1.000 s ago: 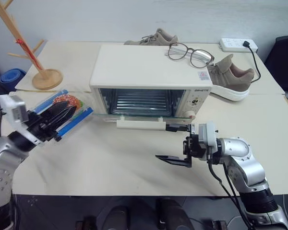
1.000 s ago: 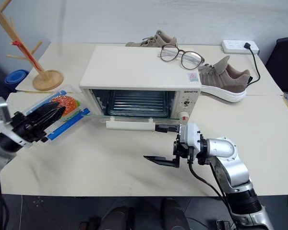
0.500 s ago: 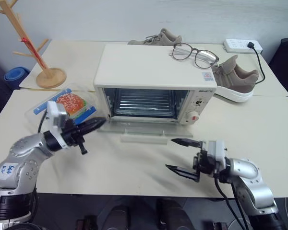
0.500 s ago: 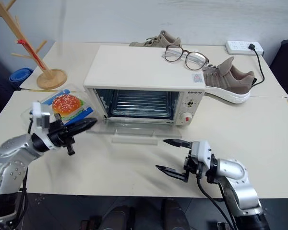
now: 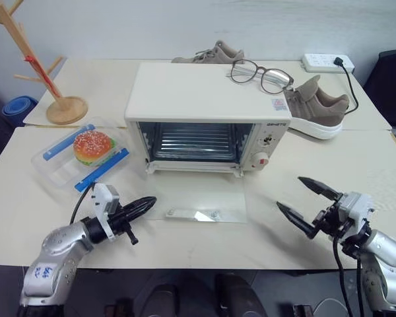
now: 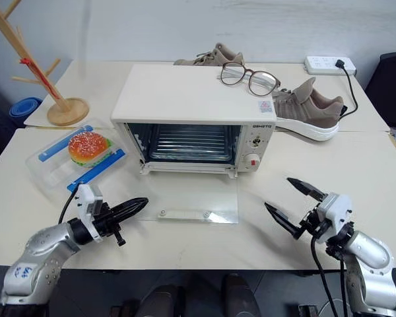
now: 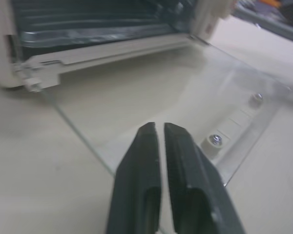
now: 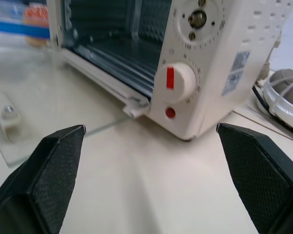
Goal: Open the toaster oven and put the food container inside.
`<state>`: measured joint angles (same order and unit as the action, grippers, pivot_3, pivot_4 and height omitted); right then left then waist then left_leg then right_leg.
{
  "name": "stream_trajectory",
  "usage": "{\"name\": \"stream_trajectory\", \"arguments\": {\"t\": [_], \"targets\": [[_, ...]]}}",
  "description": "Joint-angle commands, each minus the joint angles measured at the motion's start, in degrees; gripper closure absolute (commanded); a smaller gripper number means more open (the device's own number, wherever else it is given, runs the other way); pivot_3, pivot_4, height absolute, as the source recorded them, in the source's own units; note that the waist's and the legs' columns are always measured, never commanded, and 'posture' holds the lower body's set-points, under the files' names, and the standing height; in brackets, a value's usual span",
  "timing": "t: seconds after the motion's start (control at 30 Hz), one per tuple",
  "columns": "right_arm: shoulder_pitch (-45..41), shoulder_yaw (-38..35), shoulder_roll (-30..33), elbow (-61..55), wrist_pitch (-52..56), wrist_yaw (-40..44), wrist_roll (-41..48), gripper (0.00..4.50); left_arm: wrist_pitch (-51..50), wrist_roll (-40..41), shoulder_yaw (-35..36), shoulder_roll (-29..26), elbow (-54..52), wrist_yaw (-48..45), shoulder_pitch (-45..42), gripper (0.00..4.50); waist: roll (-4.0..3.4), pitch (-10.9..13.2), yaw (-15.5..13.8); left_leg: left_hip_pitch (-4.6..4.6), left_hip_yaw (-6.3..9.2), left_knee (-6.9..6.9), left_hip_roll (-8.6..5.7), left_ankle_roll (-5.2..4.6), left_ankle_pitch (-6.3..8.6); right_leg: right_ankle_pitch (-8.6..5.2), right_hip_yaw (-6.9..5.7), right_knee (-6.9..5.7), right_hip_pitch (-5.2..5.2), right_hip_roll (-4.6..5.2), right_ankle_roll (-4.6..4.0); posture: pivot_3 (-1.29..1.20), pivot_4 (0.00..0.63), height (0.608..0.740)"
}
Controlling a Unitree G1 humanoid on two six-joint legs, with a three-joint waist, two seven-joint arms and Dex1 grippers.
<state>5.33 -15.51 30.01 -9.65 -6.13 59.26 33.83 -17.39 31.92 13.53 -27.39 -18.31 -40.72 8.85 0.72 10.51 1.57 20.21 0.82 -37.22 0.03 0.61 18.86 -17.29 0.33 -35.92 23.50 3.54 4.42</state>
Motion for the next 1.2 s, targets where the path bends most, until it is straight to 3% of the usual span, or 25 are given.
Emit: {"name": "stream_trajectory", "arguments": {"t": [0.03,0.2,0.37,0.53,0.7,0.93,1.03,1.2], "targets": [[-3.65,2.66,-0.69,-4.22,1.81,1.86,4.05,0.00,0.00,6.26,10.47,0.71,-6.25,3.54,4.92,2.99,0.01,0.00,0.24,0.00,-0.01,-0.01,0.03,0.00,0.00,0.00,0.00,0.00,0.01,-0.01,0.00,0.00,0.150,0.740],[-10.16,8.44,-0.97,-4.79,2.63,7.01,4.37,0.00,-1.10,16.49,28.46,4.04,-9.02,10.56,15.16,1.56,0.01,0.00,0.04,0.00,0.00,-0.02,0.03,-0.01,0.02,-0.01,0.00,0.05,-0.01,0.01,-0.02,0.00,0.150,0.740],[-16.25,12.63,-3.21,-3.12,1.80,10.79,4.23,0.00,-7.39,23.34,39.83,6.20,-5.42,18.41,25.74,0.01,0.10,0.02,-0.21,0.05,0.00,-0.06,-0.01,-0.09,0.08,-0.01,-0.01,0.18,-0.04,0.04,-0.02,0.00,0.150,0.740],[-19.72,14.87,-5.34,-1.81,1.53,13.17,4.08,0.00,-13.17,30.89,46.92,2.78,-1.94,26.71,26.05,0.01,0.24,0.01,-0.65,0.04,0.13,-0.10,-0.01,-0.11,0.07,-0.03,-0.14,0.17,-0.09,0.07,-0.05,0.00,0.150,0.740],[-20.33,14.99,-5.74,-0.04,1.03,13.30,2.71,0.00,-25.64,43.85,45.63,-11.19,-0.90,39.68,17.06,0.01,0.34,-0.05,-2.25,0.04,0.21,-0.19,-0.06,-0.11,0.05,-0.03,-0.20,0.07,-0.13,0.19,-0.07,0.00,0.150,0.740],[-19.35,15.91,-5.86,-1.09,-1.04,13.19,0.02,0.00,-41.73,51.82,36.50,-28.62,16.00,55.39,-1.45,0.01,0.27,-0.01,-0.54,0.07,0.07,0.06,-0.10,-0.01,0.05,-0.05,-0.11,0.06,0.09,0.14,-0.09,0.00,0.150,0.740],[-19.33,15.93,-6.23,-2.32,-0.86,11.45,-0.26,0.00,-45.03,51.29,31.94,-30.96,21.34,59.23,-9.71,0.01,0.27,-0.01,0.28,0.08,0.08,0.07,-0.08,0.03,0.05,-0.05,-0.11,0.03,0.13,0.10,-0.08,0.00,0.150,0.740],[-18.15,16.44,-6.26,-3.85,-0.91,9.54,-1.05,0.00,-49.51,44.10,23.35,-31.89,29.39,55.98,-18.97,0.01,0.27,-0.01,0.09,0.09,0.07,0.07,-0.08,0.26,-0.07,-0.05,-0.13,-0.06,0.20,0.04,-0.08,0.00,0.150,0.740]]}}
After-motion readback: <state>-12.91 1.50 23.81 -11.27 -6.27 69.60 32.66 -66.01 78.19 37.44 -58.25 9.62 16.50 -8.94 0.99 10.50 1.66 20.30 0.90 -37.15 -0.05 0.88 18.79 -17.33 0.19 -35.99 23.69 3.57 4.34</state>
